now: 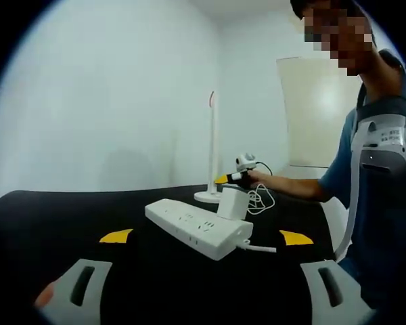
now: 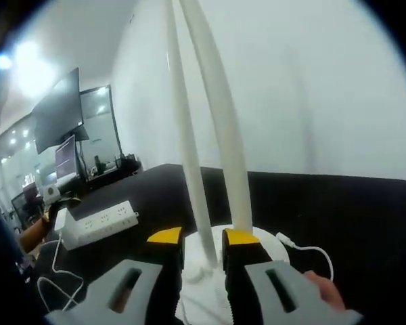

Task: Insert the desk lamp plug into the socket, turn on the power strip switch, turn on the lamp switch, then turn off the lamp switch, turn off the power strip switch, and remove the plug from the socket.

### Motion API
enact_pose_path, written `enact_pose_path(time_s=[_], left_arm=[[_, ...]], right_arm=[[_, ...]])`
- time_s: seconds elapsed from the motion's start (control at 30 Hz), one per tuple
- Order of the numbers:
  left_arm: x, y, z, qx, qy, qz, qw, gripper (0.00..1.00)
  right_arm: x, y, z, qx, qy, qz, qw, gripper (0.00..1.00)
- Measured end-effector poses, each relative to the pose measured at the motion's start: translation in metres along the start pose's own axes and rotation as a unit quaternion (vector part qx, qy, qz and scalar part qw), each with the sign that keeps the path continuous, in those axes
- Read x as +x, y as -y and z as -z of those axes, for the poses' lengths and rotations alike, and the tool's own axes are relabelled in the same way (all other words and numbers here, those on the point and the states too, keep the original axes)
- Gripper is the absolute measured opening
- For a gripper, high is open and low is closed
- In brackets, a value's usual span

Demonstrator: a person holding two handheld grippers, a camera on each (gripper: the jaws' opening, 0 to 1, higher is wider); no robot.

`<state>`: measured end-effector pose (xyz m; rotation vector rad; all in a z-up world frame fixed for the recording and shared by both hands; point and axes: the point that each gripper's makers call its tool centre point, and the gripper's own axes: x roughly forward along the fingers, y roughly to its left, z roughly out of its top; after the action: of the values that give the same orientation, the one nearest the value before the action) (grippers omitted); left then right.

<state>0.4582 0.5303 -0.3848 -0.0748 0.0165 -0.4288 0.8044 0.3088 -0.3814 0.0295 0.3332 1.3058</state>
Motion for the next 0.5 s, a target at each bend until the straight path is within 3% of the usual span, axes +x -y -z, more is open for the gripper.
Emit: enact_pose_path(time_s=[0.2, 0.5], left_arm=[[0.0, -0.001, 0.0009, 0.0, -0.002, 0.0, 1.0, 0.81], [-0.0001, -0.0004, 0.0008, -0.001, -0.002, -0.001, 1.0, 0.8]], right_arm=[[0.0066, -0.0004, 0.0018, -0.003, -0.004, -0.01, 0.9999, 0.23], [0.0086, -0.0006, 0.0007, 0.003, 0.003, -0.014, 0.9999, 0.14]])
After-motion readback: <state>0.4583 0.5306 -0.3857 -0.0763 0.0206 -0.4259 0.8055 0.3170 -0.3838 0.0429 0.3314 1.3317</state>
